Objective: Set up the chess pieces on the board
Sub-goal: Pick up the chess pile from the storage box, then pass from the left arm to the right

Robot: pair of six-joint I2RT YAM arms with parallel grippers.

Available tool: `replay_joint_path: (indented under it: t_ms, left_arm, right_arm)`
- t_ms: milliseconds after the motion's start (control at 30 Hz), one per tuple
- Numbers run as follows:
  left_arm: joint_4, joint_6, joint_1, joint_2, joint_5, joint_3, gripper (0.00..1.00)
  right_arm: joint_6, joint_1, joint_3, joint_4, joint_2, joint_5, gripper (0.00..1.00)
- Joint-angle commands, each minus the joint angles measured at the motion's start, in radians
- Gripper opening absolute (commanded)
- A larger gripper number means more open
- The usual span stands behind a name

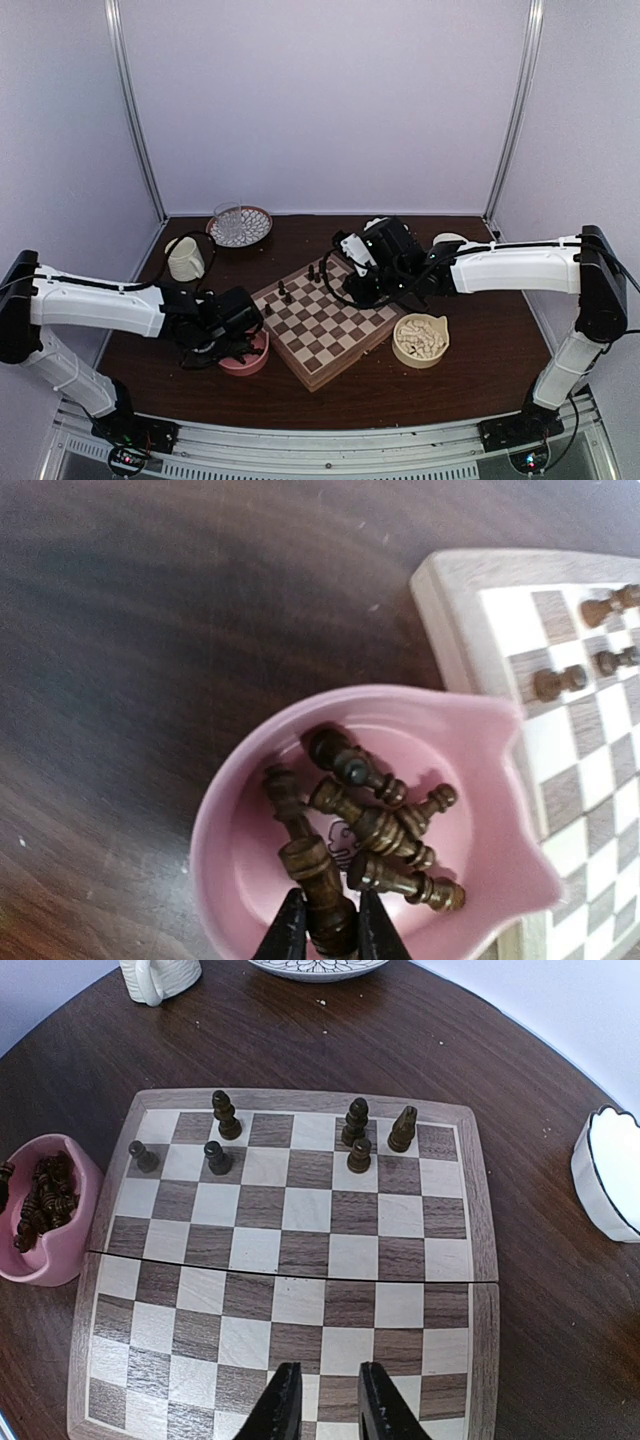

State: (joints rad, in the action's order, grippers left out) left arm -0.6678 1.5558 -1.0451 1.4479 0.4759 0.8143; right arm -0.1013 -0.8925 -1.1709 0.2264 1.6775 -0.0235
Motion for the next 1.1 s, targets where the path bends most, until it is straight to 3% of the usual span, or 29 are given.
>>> replay_joint_path:
  t_ms: [0,133,233,300,433,567,800,1067]
  left_arm:
    - [-0.062,-0.112,0.004,-0.094,0.071,0.034,0.09]
    - [0.003,-0.244,0.005,-0.166,0.084,-0.022,0.09]
    - [0.144,-0.398,0.004,-0.227,0.071,-0.102,0.08]
    - [0.266,-0.541,0.005,-0.272,0.036,-0.161,0.0]
    - [0.459,-0.826,0.005,-0.375,-0.101,-0.247,0.0]
    - [0.584,-1.06,0.005,-0.476,-0.326,-0.306,0.05]
    - [0.575,-1.304,0.005,-0.549,-0.403,-0.339,0.04]
    - [0.645,-1.424,0.003,-0.525,-0.523,-0.37,0.04]
  right_arm:
    - [-0.005,-0.006,0.012,-0.018,-0.024,-0.006,0.22]
    - [-0.005,-0.007,0.014,-0.022,-0.027,-0.003,0.22]
    - [-0.006,-0.006,0.015,-0.026,-0.027,0.007,0.22]
    - [-0.006,-0.007,0.018,-0.032,-0.03,0.019,0.22]
    - [-0.013,-0.006,0.033,-0.061,-0.039,0.092,0.22]
    - [-0.031,-0.007,0.039,-0.089,-0.044,0.225,0.23]
    - [-0.111,-0.016,0.025,-0.19,0.01,0.568,0.24]
    - [-0.172,-0.062,-0.016,-0.251,0.107,0.716,0.27]
